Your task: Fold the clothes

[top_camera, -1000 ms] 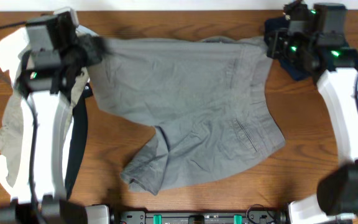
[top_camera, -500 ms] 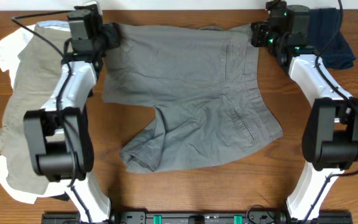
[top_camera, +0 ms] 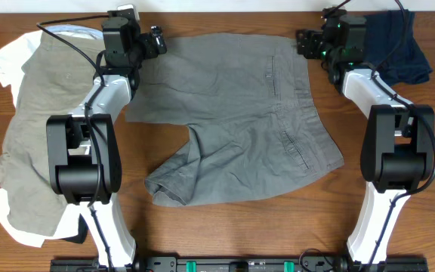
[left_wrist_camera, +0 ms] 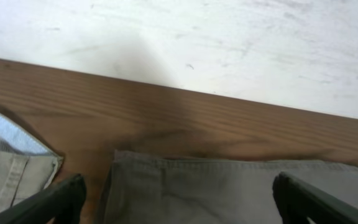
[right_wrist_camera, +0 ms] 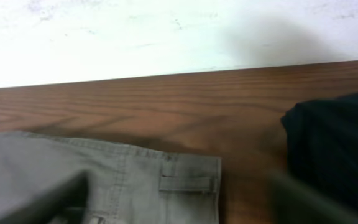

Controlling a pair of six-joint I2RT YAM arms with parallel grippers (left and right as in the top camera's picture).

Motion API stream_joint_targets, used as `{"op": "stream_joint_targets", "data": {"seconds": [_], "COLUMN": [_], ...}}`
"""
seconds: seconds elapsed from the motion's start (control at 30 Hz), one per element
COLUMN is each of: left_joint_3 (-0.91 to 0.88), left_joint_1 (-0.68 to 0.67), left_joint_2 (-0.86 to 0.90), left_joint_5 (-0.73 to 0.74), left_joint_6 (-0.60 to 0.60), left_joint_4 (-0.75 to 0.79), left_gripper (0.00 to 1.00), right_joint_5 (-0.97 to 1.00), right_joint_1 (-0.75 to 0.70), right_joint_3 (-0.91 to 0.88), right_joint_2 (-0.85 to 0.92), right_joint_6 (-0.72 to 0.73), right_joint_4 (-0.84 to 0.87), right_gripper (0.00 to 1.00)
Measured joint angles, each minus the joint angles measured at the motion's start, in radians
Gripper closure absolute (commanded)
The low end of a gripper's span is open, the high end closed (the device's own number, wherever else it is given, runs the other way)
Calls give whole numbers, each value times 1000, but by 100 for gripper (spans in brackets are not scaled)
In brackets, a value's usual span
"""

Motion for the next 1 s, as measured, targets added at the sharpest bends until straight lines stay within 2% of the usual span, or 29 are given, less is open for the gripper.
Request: {"op": "stream_joint_targets", "data": {"seconds": [0.1,0.2,0.4,0.57,0.67,0.73,0.83,1.0], "left_joint_3": [0,-1,-3,3,7,6,-19,-111], "left_joint_1": [0,0,0,-2,-11,-22,-47,-131], "left_joint_2": [-9,-57,-313,-539,-608,-616,-607,-605], "left_joint_5": [0,-7,-21,-23,-23,-22,-22,-22], "left_joint_6": [0,0,2,59,106,132,142,130], "left_joint_4": [-47,-170,-601,-945,-1124,-1228,-1337,-1386], "left_gripper": [2,2,2,0,3,11,14,16], "right_joint_5": [-23,-61,-137,-168,-174,-172,-166,-163], "right_joint_1": [0,0,0,0,0,0,0,0], "right_joint_3": [0,1,7,18,20,21,20,20], "right_joint_2": [-20,-85,-309,-499,-549,-555,-549,-549], "right_joint_6": [2,-1,-38,-80,-98,-109,-116,-120], "right_joint_4": [-33,-132,-449,-692,-767,-809,-856,-879], "right_gripper": [1,1,1,1,1,1,1,1]}}
